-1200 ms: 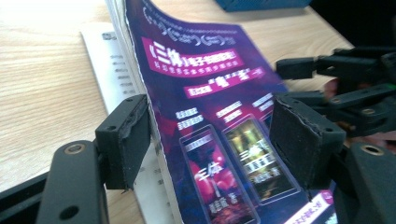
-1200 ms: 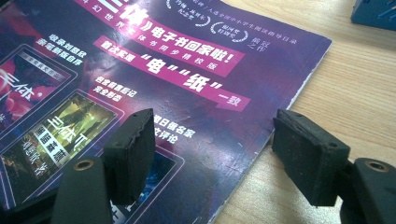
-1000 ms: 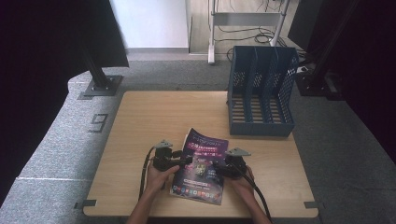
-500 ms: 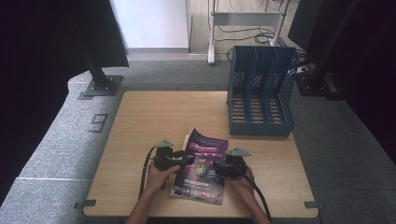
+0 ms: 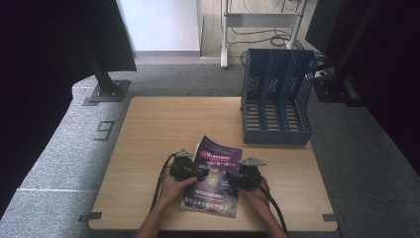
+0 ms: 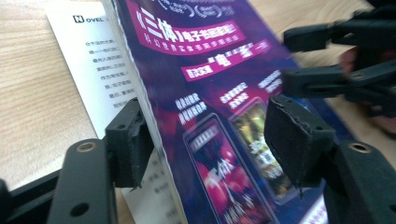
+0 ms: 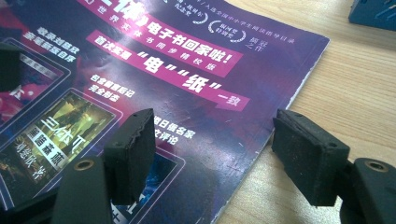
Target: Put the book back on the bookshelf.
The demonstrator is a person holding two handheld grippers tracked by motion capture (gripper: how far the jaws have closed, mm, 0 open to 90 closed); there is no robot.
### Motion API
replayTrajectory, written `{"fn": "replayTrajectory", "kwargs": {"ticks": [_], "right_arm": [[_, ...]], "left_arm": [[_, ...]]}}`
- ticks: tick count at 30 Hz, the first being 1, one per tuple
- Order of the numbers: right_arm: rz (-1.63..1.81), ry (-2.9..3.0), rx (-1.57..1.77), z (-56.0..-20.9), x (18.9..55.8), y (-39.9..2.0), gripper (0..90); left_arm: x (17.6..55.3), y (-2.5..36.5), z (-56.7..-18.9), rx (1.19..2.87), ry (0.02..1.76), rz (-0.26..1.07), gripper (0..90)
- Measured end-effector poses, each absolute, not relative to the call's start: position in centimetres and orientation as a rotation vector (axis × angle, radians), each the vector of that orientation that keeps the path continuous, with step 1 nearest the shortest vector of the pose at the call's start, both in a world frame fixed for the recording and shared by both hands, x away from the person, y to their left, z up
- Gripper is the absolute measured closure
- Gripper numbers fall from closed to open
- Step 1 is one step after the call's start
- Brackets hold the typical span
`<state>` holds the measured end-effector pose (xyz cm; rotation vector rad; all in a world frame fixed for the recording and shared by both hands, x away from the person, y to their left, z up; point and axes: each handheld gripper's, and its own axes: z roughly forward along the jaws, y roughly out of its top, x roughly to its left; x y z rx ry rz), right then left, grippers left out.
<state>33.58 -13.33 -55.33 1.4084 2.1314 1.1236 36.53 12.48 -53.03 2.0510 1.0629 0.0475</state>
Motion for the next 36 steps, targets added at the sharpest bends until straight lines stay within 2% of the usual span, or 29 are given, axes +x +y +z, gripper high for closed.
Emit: {"fn": "replayTrajectory", "kwargs": {"ticks": [5,13,25,36], "right_arm": [[1.123,2.131,1.408,-55.3,33.6,-13.3,29.5],[1.123,2.131,1.408,-55.3,33.6,-13.3,29.5],[1.123,2.128,1.411,-55.3,33.5,-13.3,29.7],[1.123,2.128,1.412,-55.3,33.5,-13.3,29.7]], "left_arm": [[37.4,12.4,-53.6,2.058,1.078,0.051,41.7],[37.3,12.1,-53.7,2.071,1.084,0.132,50.0],[36.5,12.0,-53.3,2.028,1.04,0.21,72.9],[36.2,12.1,-53.2,1.99,1.022,0.21,80.7]]}}
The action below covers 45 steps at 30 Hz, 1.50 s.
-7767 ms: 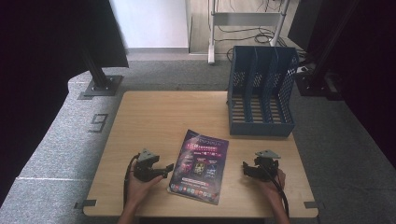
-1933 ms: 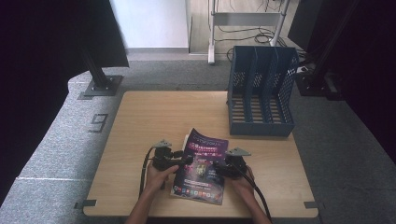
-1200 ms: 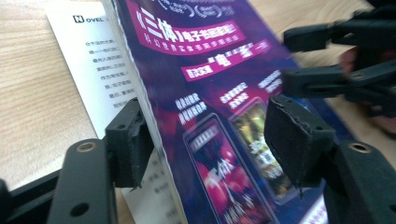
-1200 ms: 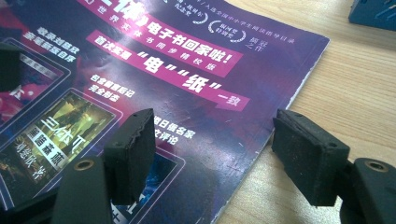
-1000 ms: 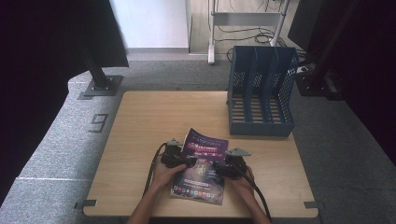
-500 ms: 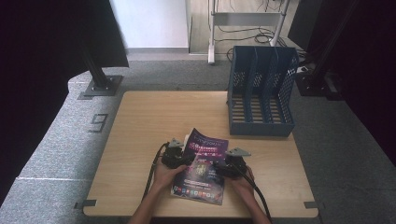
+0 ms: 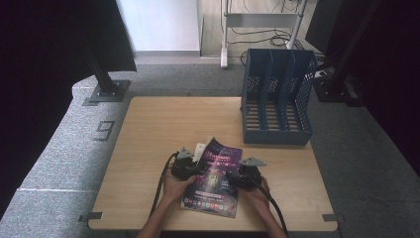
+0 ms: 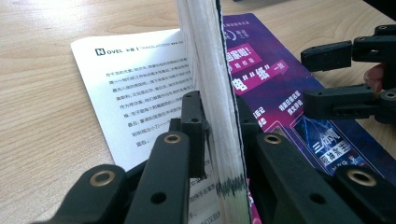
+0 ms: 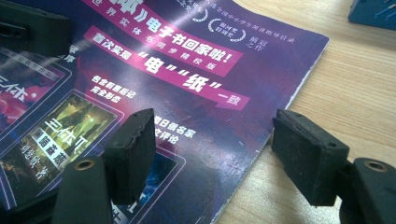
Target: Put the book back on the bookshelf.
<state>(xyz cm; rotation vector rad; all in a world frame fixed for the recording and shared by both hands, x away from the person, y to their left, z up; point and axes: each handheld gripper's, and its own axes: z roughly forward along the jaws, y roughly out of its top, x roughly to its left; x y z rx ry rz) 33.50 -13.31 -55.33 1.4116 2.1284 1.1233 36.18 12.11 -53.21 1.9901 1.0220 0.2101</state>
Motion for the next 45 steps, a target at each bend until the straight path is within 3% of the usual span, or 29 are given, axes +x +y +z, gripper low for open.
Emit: {"fn": "replayTrajectory", "kwargs": {"ticks": [7,14,45], "right_arm": [[1.126,2.134,1.41,-55.3,33.5,-13.4,29.0],[1.122,2.148,1.399,-55.3,33.6,-13.9,22.9],[1.362,2.043,1.409,-52.3,32.8,-16.7,19.9]], "left_arm": [[36.0,12.2,-53.1,1.966,1.007,0.208,82.6],[35.4,12.0,-52.5,1.935,0.96,0.235,83.8],[32.7,11.5,-48.8,1.859,0.787,0.311,84.3]]}}
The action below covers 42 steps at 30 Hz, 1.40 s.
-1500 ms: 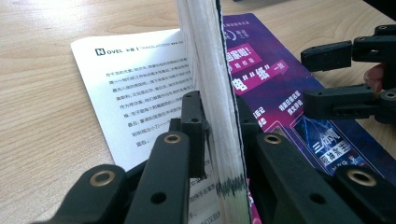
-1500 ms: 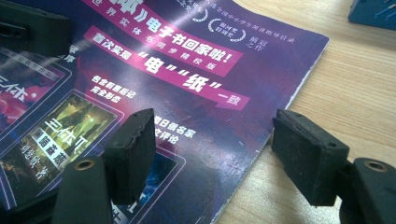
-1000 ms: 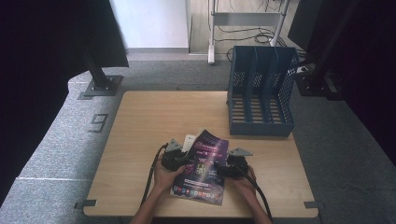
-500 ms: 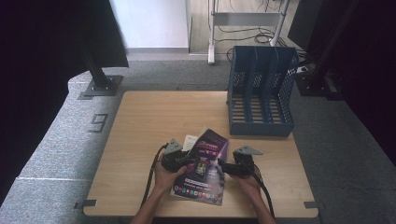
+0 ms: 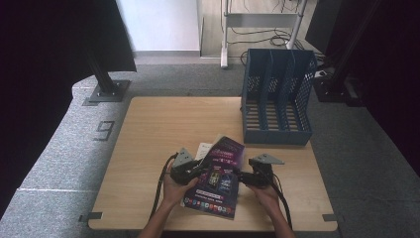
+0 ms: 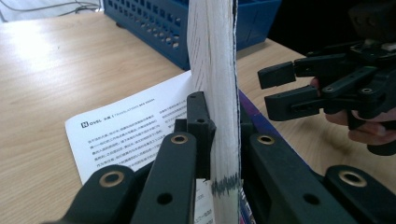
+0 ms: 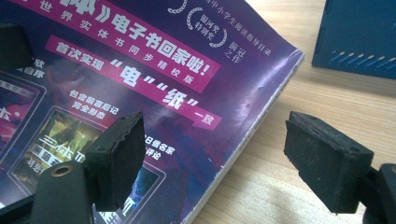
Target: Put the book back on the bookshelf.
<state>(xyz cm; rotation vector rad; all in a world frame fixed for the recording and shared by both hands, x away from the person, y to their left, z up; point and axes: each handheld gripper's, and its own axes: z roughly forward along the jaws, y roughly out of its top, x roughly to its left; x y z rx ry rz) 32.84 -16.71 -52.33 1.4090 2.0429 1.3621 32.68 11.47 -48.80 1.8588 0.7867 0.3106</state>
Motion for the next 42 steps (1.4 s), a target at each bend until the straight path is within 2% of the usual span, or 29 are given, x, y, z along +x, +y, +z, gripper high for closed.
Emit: {"fn": "replayTrajectory", "kwargs": {"ticks": [26,30,42], "right_arm": [[1.445,2.025,1.406,-52.1,33.1,-17.4,15.1],[1.498,2.053,1.394,-52.3,33.1,-17.3,19.9],[1.518,2.063,1.413,-52.3,33.2,-17.5,26.8]], "left_arm": [[30.7,11.1,-46.5,1.819,0.667,0.31,84.4],[30.9,11.1,-46.7,1.822,0.664,0.296,84.4],[32.0,11.7,-48.0,1.831,0.735,0.252,84.3]]}}
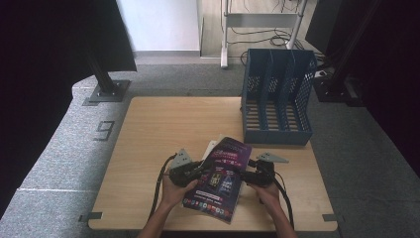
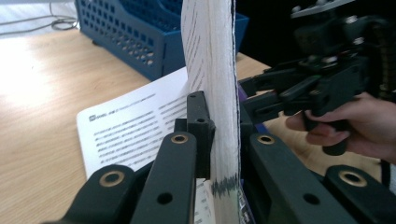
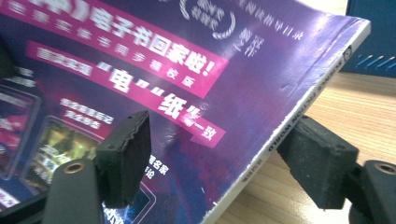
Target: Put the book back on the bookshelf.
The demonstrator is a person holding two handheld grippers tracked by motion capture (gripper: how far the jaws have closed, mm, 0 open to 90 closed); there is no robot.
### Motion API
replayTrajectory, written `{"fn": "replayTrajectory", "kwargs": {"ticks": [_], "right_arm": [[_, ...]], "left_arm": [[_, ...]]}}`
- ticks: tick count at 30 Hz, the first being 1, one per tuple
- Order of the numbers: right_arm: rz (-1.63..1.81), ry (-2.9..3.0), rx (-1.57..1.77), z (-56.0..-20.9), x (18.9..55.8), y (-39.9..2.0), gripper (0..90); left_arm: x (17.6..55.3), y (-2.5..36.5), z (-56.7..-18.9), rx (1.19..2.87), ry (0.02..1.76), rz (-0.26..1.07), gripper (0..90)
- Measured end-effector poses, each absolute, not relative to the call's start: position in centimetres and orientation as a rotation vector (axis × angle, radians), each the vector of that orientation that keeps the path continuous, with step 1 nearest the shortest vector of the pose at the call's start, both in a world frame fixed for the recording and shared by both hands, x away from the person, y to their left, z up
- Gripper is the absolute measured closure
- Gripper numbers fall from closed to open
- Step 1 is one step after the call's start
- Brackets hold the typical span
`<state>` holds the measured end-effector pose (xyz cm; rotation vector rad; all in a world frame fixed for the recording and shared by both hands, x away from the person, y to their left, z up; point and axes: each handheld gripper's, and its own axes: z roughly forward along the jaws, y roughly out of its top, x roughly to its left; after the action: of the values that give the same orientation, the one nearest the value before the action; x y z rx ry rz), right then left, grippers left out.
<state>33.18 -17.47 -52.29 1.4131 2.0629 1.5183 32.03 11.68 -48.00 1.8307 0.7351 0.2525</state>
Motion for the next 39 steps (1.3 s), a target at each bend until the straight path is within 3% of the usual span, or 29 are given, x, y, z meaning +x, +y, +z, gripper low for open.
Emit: {"fn": "replayTrajectory", "kwargs": {"ticks": [7,39], "right_arm": [[1.547,2.068,1.396,-51.9,32.9,-17.6,30.4],[1.374,2.165,1.496,-54.4,34.4,-16.3,29.3]], "left_arm": [[32.9,11.7,-49.3,1.86,0.791,0.239,84.3],[35.3,11.3,-53.2,2.022,0.932,0.189,83.7]]}}
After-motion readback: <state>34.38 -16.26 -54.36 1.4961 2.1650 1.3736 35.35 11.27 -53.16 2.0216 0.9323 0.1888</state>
